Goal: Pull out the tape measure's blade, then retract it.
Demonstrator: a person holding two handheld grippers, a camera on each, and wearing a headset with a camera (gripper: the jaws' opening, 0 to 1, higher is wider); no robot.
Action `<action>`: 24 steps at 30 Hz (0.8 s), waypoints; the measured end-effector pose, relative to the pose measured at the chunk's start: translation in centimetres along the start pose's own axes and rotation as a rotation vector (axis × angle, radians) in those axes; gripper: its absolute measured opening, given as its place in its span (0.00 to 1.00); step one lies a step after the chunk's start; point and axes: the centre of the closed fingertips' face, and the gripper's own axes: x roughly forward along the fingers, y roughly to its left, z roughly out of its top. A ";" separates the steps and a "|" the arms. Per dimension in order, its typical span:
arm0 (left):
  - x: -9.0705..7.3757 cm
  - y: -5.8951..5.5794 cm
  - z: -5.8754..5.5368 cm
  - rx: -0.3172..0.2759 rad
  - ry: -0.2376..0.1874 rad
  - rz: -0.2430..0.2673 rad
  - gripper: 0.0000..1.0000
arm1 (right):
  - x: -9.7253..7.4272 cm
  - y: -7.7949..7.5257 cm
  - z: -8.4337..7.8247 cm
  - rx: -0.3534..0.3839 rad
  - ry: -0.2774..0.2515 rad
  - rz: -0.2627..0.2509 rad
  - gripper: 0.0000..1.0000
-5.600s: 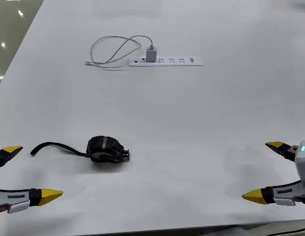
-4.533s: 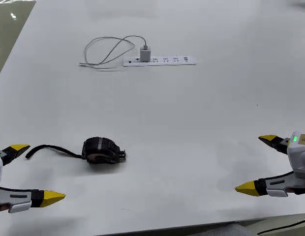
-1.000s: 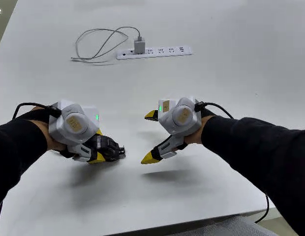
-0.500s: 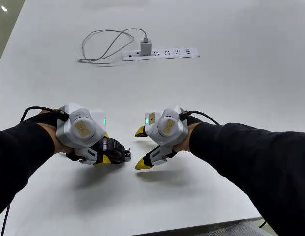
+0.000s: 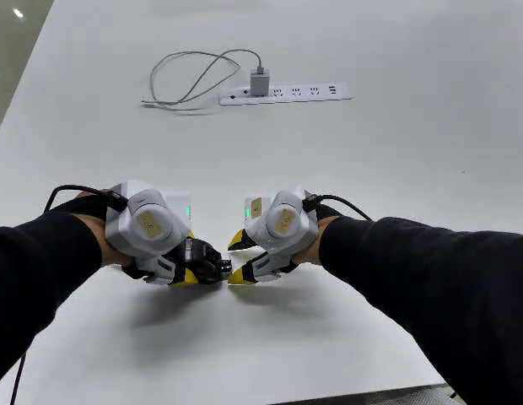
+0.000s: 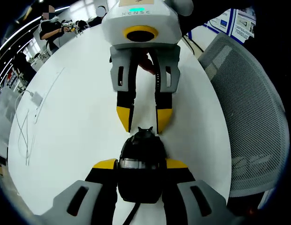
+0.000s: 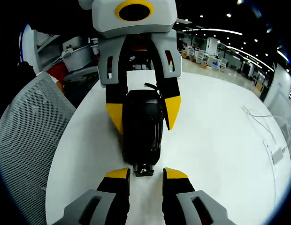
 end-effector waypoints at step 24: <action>0.0 0.0 -0.1 0.001 -0.014 0.008 0.32 | 1.1 0.2 0.1 -0.054 0.046 0.013 0.10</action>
